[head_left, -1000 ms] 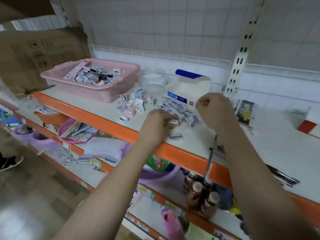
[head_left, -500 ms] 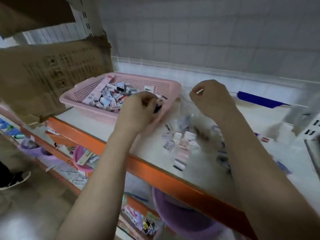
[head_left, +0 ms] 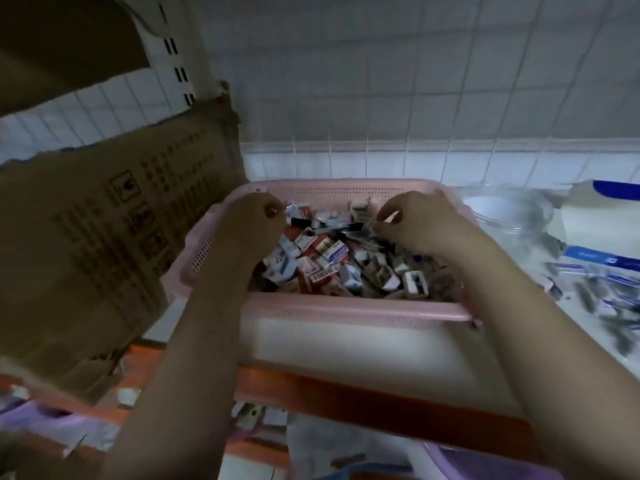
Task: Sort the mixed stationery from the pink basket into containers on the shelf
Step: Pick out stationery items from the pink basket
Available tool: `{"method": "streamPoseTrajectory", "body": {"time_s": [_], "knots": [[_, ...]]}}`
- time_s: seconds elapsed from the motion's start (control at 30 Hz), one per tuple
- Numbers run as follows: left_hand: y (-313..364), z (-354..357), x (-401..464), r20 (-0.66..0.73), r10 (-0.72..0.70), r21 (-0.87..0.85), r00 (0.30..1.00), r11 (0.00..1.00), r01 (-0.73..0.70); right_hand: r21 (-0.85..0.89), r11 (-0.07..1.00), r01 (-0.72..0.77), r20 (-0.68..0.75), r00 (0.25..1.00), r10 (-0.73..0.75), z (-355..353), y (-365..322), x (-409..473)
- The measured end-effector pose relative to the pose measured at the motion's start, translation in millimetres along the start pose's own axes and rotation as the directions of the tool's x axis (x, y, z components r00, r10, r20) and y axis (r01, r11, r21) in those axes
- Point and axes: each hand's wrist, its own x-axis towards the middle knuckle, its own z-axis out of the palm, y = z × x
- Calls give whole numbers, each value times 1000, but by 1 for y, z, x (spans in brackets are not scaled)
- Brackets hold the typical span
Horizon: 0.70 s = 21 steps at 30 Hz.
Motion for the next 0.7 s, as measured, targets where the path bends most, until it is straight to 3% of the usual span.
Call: {"method": "streamPoseTrajectory", "body": {"time_s": [0.13,0.2,0.3,0.47,0.6,0.7], "knots": [[-32,5,15,-13,-41,223,999,974,43,-211,976,50,203,979,-6,1,-7,2],[-35,6,20,99,-138,252,985,961,110,-276,958,81,246,969,-11,-1,-14,8],[-23,1,33,300,-211,429,930,901,66,-327,935,140,262,964,-53,4,-30,25],[-12,-11,45,449,-170,363,877,932,-5,-377,905,198,358,932,-55,29,-50,56],[-20,-7,52,370,-167,349,914,937,29,-433,886,167,422,906,36,28,-52,71],[-24,-8,55,329,-91,328,940,944,-23,-434,886,164,434,900,46,26,-49,77]]}}
